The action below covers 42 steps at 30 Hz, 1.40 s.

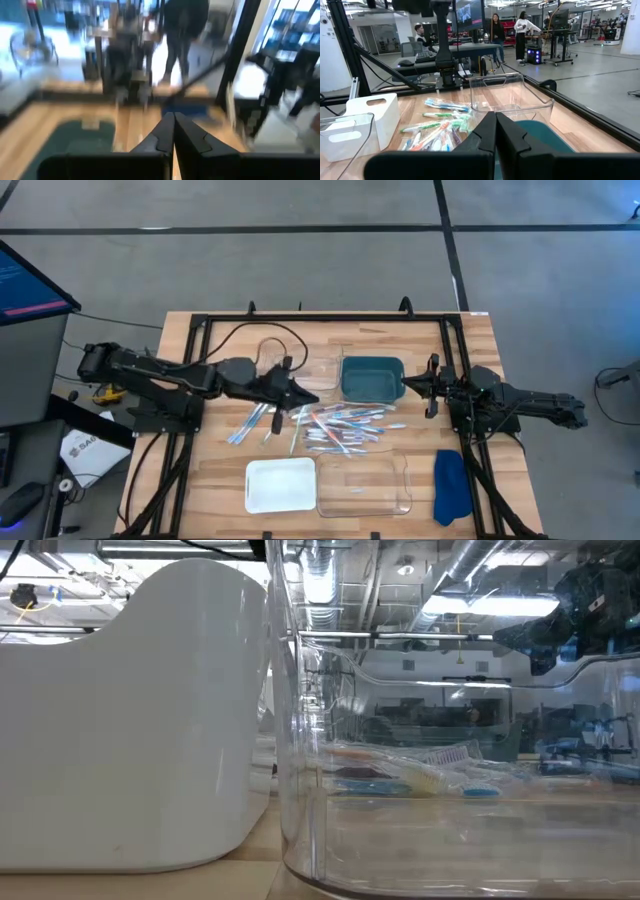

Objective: Pick & Place Toothbrushes
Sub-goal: Put the orange toothbrush into the white bin

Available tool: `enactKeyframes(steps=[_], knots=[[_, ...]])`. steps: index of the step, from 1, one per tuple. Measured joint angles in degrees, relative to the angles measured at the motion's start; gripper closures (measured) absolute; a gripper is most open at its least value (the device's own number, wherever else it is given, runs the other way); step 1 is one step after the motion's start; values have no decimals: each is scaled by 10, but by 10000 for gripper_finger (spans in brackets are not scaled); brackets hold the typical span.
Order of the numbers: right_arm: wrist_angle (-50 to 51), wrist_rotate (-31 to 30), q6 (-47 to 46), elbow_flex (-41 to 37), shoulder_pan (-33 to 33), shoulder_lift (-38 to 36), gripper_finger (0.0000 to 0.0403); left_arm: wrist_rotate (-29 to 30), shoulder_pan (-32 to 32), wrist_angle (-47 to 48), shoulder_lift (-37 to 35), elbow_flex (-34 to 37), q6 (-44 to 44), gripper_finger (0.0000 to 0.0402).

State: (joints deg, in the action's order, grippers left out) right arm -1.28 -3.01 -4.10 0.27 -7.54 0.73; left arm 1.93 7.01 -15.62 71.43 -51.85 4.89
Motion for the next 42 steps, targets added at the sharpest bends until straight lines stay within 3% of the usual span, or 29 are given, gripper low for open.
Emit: enactKeyframes(steps=[7, 15, 19, 29, 34, 37, 42], knots=[[0, 0, 0, 0, 0, 0, 403, -2, 0, -78, -23, 0, -58, 399], [0, 0, 26, 0, -1, 0, 403, -1, 0, -75, -48, 0, -69, 399], [-5, 0, 26, 0, -1, 0, 403, 1, -3, -51, -46, 3, -128, 399], [-178, 0, 65, 0, 8, 0, 403, 1, -29, -105, -41, 9, -164, 399], [-275, 0, 13, 1, 15, 0, 403, 0, -23, -144, -46, 9, -162, 399], [-285, 0, 0, 7, 15, 0, 403, 0, -17, -169, -50, 9, -162, 399], [-303, 0, 57, 10, 6, 0, 403, -2, -12, -178, -55, 9, -148, 399]])
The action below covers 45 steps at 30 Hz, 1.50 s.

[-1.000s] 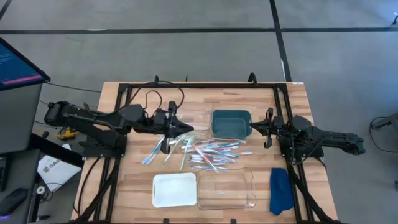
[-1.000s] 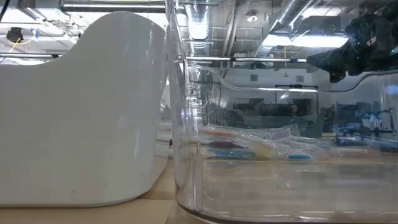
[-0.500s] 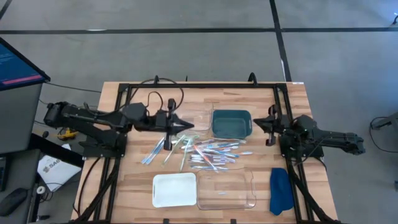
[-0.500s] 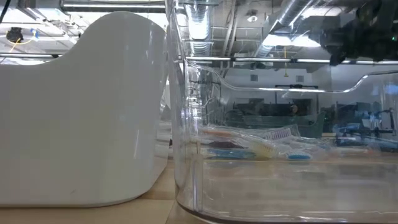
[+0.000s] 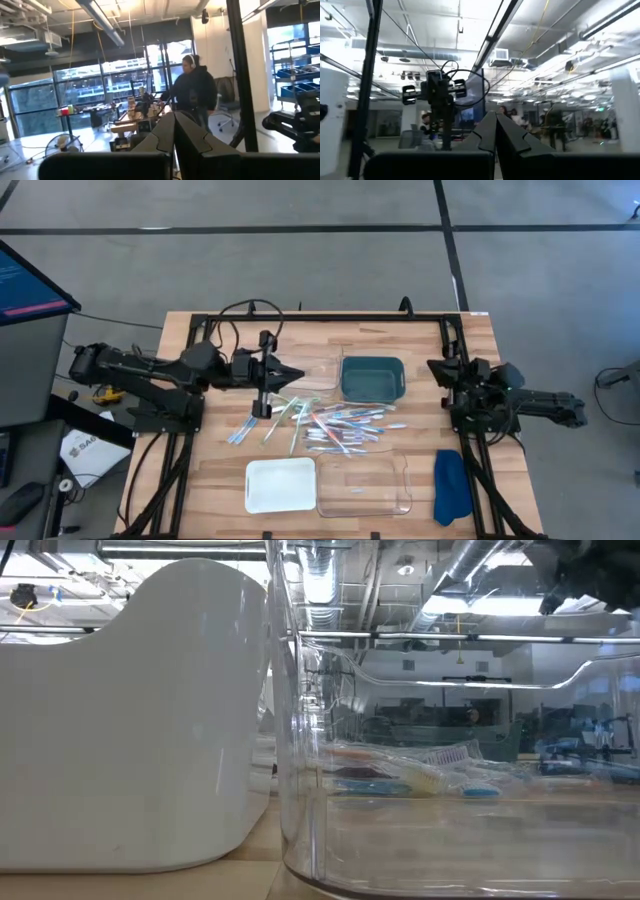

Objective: Pick & Place Toothbrushes
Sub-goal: Put the orange toothbrush into the white bin

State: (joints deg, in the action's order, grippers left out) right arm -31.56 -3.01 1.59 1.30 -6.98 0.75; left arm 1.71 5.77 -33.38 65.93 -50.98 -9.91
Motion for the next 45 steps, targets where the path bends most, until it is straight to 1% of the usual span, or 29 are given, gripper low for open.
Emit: enactKeyframes(steps=[3, 8, 26, 32, 36, 41, 45], knots=[[-7, 0, 3, 0, -6, 0, 403, 0, 4, 2, -1, 0, 25, 399], [-4, 0, 3, 2, -11, 0, 403, 0, 2, 7, -1, 0, 19, 399], [89, 0, -18, 3, -6, 0, 403, 3, 1, 21, -1, 0, 12, 399], [116, 0, -43, 3, -5, 0, 403, 2, 1, 30, -1, 0, 26, 399], [119, 0, -70, 3, -5, 0, 403, 2, 2, 30, -1, 0, 32, 399], [129, 0, -118, 3, -5, 0, 403, 2, 2, 34, -1, 0, 60, 399], [136, 1, -137, 3, -5, 0, 403, 2, 4, 37, -1, 0, 63, 399]])
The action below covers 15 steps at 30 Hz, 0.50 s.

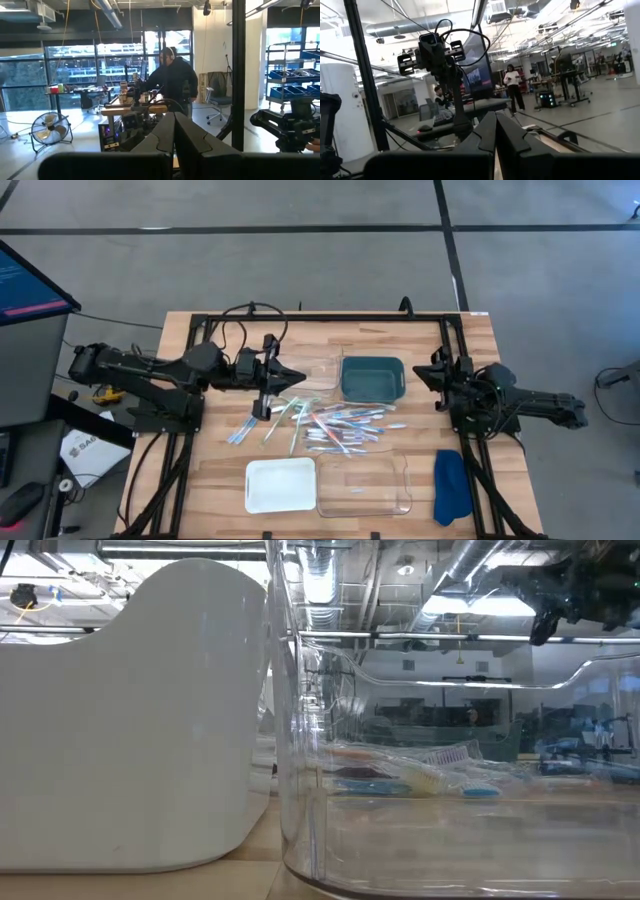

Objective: Pick & Place Toothbrushes
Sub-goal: Put the orange toothbrush into the white bin

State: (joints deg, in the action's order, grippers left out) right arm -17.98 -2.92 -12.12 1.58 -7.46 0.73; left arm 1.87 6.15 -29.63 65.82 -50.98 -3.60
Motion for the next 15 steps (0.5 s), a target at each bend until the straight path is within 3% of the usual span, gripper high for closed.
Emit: enactKeyframes(steps=[15], knots=[[-73, 1, 4, 1, 72, 0, 403, -1, 0, -2, 8, 1, 0, 399]])
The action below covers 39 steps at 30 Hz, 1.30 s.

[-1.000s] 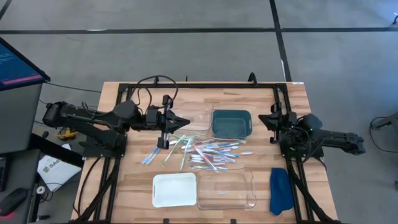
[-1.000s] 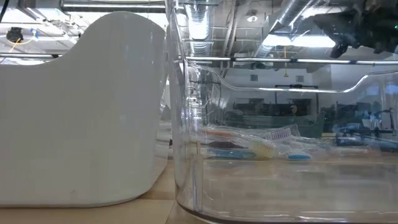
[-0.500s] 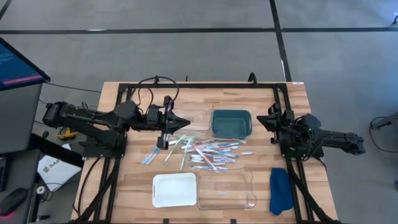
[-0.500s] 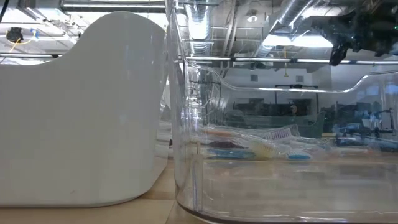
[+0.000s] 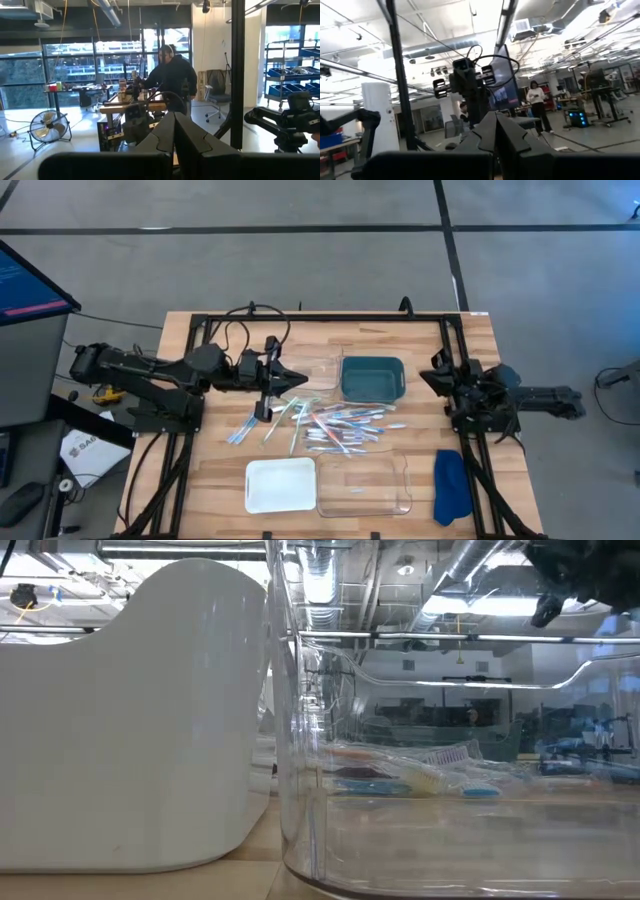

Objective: Pick & Place Toothbrushes
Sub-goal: Put the orange toothbrush into the white bin

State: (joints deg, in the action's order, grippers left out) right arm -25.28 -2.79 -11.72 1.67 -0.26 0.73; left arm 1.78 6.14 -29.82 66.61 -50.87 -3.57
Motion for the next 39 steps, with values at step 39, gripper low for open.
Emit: enactKeyframes(steps=[39], knots=[[-256, -2, 33, 0, 66, 309, 403, 1, -11, 6, 0, -1, -6, 399]])
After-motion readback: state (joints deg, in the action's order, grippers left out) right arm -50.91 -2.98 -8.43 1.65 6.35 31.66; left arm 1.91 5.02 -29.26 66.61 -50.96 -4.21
